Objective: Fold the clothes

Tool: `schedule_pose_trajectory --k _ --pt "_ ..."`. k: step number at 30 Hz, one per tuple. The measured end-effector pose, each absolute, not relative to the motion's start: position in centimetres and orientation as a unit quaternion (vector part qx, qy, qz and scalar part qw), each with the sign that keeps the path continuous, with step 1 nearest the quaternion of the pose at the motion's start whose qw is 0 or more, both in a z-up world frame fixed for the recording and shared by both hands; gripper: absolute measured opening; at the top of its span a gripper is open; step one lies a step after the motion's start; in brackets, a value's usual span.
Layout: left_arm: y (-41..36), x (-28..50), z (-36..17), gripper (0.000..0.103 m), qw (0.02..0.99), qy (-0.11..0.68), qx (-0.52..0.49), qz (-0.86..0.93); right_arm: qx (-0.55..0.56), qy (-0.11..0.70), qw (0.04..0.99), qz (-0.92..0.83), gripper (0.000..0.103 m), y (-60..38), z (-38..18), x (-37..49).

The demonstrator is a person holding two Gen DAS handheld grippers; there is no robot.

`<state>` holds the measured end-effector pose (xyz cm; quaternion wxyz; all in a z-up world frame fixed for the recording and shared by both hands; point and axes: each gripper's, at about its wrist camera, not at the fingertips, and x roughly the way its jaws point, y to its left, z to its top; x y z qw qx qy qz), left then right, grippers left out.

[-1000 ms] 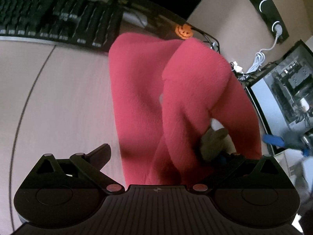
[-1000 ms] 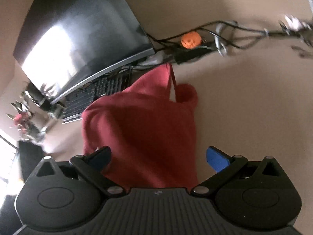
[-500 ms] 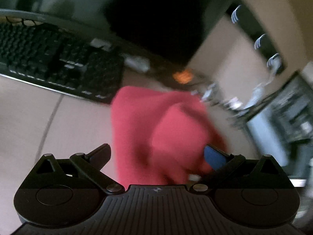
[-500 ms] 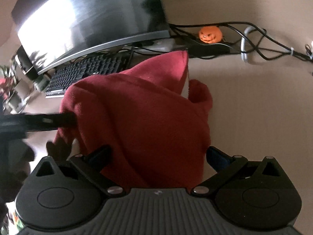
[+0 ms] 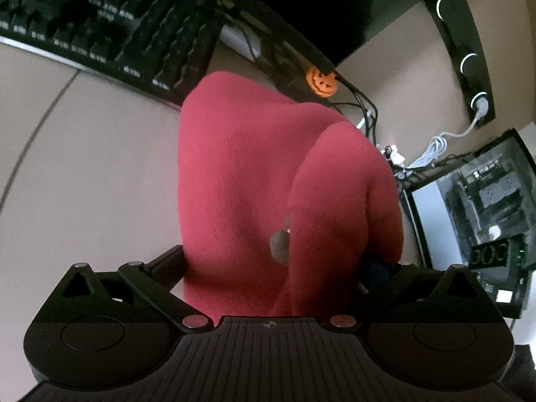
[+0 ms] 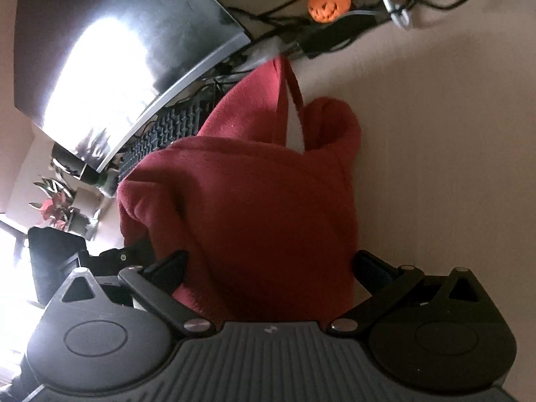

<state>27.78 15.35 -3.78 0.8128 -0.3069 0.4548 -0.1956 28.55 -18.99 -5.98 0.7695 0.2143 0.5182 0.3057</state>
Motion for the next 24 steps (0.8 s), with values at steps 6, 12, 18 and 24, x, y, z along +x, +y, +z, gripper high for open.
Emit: schedule_pose_trajectory --k 6,12,18,24 --pt "14.1 26.3 -3.9 0.103 0.809 0.456 -0.329 -0.171 0.125 0.507 0.799 0.299 0.103 -19.7 -2.5 27.0" --pt "12.9 24.6 -3.8 0.103 0.807 0.457 -0.347 -0.144 -0.007 0.517 0.787 0.336 0.103 -20.0 -1.7 19.9" --pt "10.2 23.2 -2.6 0.103 0.813 0.460 -0.319 -0.157 -0.115 0.518 0.806 0.261 0.103 -21.7 -3.9 17.2" --pt "5.0 21.7 -1.9 0.103 0.786 0.489 -0.282 -0.251 -0.072 0.470 0.878 0.062 0.103 -28.5 -1.7 18.6"
